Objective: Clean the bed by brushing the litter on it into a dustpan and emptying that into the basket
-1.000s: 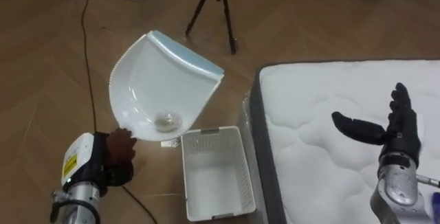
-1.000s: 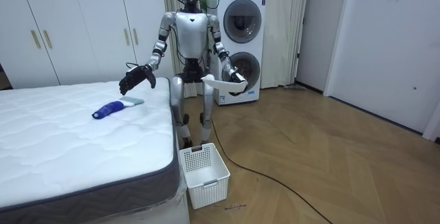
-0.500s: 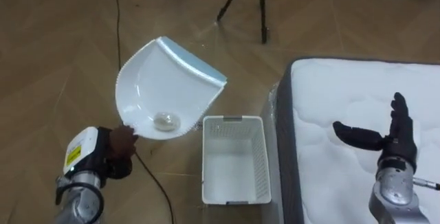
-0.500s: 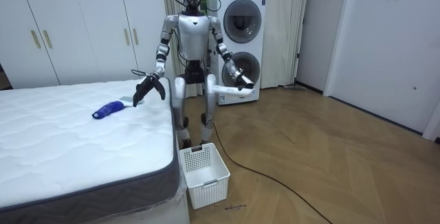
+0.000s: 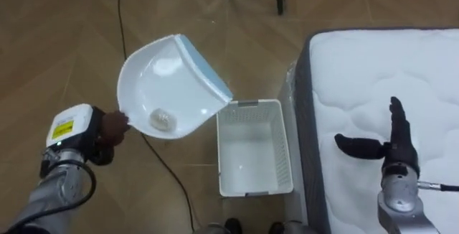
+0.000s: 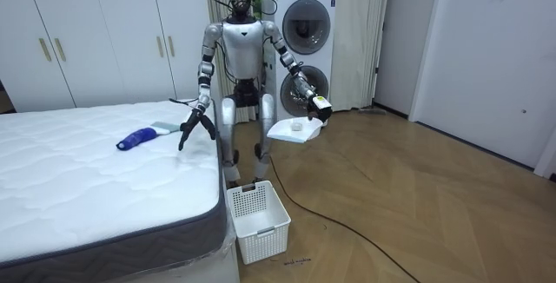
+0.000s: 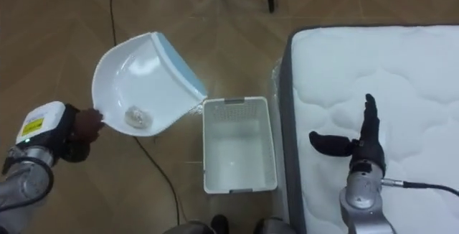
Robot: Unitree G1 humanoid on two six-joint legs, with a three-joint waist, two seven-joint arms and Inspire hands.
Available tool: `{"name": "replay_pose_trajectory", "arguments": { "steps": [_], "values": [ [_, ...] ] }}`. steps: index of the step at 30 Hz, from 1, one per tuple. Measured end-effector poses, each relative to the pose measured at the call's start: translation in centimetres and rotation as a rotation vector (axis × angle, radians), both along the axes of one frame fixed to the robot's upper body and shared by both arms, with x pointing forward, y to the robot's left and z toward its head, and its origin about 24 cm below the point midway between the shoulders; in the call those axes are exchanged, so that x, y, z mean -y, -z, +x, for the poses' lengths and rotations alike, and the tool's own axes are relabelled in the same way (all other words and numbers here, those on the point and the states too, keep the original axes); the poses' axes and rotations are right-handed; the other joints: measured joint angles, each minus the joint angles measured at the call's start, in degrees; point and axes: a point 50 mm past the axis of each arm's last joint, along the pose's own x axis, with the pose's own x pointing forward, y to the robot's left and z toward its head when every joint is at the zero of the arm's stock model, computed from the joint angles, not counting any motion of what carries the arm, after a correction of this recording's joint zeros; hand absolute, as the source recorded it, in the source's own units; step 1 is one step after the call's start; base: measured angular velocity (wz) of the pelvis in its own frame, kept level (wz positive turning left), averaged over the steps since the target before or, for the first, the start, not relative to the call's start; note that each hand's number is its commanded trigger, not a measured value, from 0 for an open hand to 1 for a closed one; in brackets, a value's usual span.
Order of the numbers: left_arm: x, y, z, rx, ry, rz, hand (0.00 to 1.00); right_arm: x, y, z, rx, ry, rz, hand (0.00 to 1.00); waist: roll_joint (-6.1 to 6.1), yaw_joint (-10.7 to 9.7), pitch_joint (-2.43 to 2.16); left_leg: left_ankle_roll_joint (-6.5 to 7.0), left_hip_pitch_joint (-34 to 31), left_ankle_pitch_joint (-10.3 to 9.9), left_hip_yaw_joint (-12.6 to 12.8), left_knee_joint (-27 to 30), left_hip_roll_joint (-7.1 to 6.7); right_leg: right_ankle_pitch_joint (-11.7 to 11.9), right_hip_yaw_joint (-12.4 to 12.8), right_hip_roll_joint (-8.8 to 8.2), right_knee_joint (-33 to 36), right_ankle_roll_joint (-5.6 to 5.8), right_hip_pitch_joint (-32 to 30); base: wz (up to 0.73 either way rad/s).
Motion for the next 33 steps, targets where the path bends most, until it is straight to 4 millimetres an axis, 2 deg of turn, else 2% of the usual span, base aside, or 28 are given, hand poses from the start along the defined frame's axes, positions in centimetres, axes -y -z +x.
{"name": "replay_pose_trajectory", "arguments": {
  "steps": [4, 8, 9, 11, 13, 15, 18, 20, 22, 24, 27, 28, 32, 33],
  "values": [
    [-1.4, -0.7, 0.0, -0.022, 0.015, 0.092, 1.00, 0.2, -0.6, 0.5, 0.006, -0.042, -0.055, 0.00, 1.66, -1.19, -0.01, 0.01, -1.45, 0.02, 0.81, 0.02, -1.31, -1.20, 1.16, -1.68, 3.28, 0.08, -2.72, 0.03],
    [-1.8, -1.4, 0.5, -0.029, 0.025, 0.148, 1.00, 0.6, -0.5, 0.3, -0.008, -0.049, -0.088, 0.00, 3.75, -2.05, 0.02, 0.01, -2.21, 0.02, 1.19, -0.11, -1.60, -1.64, 2.11, -1.90, 4.18, 0.23, -4.41, 0.00],
    [-2.0, -1.5, 0.5, -0.033, 0.030, 0.169, 1.00, 0.8, -0.5, 0.2, -0.014, -0.049, -0.098, 0.00, 4.44, -2.54, -0.12, 0.01, -2.39, 0.02, 1.50, -0.18, -1.71, -1.86, 2.66, -1.96, 4.59, 0.17, -4.91, -0.10],
    [-2.2, -1.6, 0.5, -0.042, 0.037, 0.196, 1.00, 1.2, -0.6, 0.1, -0.020, -0.049, -0.117, 0.00, 5.10, -3.00, -0.17, 0.02, -2.57, 0.03, 2.57, -0.46, -1.76, -2.23, 3.37, -2.13, 5.25, 0.03, -5.45, -0.14],
    [-2.1, -1.5, 0.5, -0.059, 0.047, 0.228, 1.00, 1.3, -0.7, 0.2, -0.023, -0.072, -0.154, 0.00, 6.19, -5.00, -0.13, 0.06, -2.68, 0.04, 3.36, -0.79, -2.10, -2.82, 4.27, -2.49, 6.02, 0.03, -6.17, -0.04],
    [-1.7, -1.6, 0.8, -0.070, 0.074, 0.247, 1.00, 1.0, -0.9, 0.5, -0.013, -0.106, -0.183, 0.00, 6.30, -6.32, -0.11, 0.10, -2.70, 0.05, 4.18, -0.80, -2.78, -3.89, 5.08, -3.11, 7.29, 0.18, -6.85, 0.00],
    [-0.9, -1.7, 1.5, -0.076, 0.123, 0.261, 1.00, 0.5, -1.1, 0.9, -0.001, -0.144, -0.204, 0.00, 6.97, -8.04, -0.09, 0.14, -2.76, 0.03, 4.68, -0.63, -3.30, -4.51, 6.66, -3.09, 8.53, 0.45, -7.70, 0.00],
    [-0.4, -2.1, 2.1, -0.066, 0.145, 0.269, 1.00, 0.5, -1.3, 1.0, 0.007, -0.149, -0.210, 0.00, 7.36, -8.16, -0.01, 0.15, -2.83, 0.03, 5.34, -0.61, -3.29, -4.73, 7.77, -2.98, 8.95, 0.54, -8.27, -0.11],
    [-0.1, -2.3, 2.5, -0.062, 0.162, 0.276, 1.00, 0.7, -1.8, 1.2, 0.022, -0.156, -0.223, 0.00, 8.47, -8.61, -0.06, 0.20, -2.78, 0.01, 5.92, -0.67, -3.35, -4.78, 8.54, -2.97, 9.55, 0.50, -8.76, -0.12],
    [0.0, -2.5, 2.7, -0.060, 0.172, 0.285, 1.00, 0.6, -1.9, 1.3, 0.029, -0.162, -0.225, 0.00, 8.97, -8.73, -0.11, 0.19, -2.46, 0.02, 6.51, -0.99, -3.35, -4.94, 9.29, -3.00, 9.75, 0.56, -8.93, -0.12],
    [-0.2, -2.8, 2.9, -0.053, 0.173, 0.297, 1.00, 0.2, -2.1, 1.6, 0.040, -0.183, -0.229, 0.00, 9.13, -8.98, -0.13, 0.19, -2.17, 0.01, 7.31, -1.23, -3.37, -5.38, 10.40, -2.84, 10.30, 0.45, -9.27, -0.09],
    [-0.2, -3.0, 3.1, -0.047, 0.174, 0.299, 1.00, 0.2, -2.2, 1.6, 0.044, -0.185, -0.229, 0.00, 9.24, -9.06, -0.13, 0.18, -2.18, 0.02, 7.33, -1.24, -3.35, -5.49, 10.90, -2.27, 10.27, 0.45, -9.30, -0.04],
    [-0.5, -3.6, 3.3, -0.035, 0.174, 0.313, 1.00, 0.1, -2.2, 1.5, 0.046, -0.193, -0.229, 0.00, 9.52, -9.48, -0.08, 0.12, -1.99, 0.04, 7.44, -1.44, -3.29, -5.67, 11.30, -2.05, 10.09, 0.35, -9.29, 0.00],
    [-0.5, -3.6, 3.3, -0.034, 0.174, 0.316, 1.00, 0.1, -2.3, 1.6, 0.055, -0.196, -0.230, 0.00, 10.26, -9.91, 0.01, 0.12, -1.89, 0.05, 7.45, -1.59, -3.24, -5.68, 11.12, -2.06, 9.69, 0.36, -9.06, 0.03]
  ]
}}
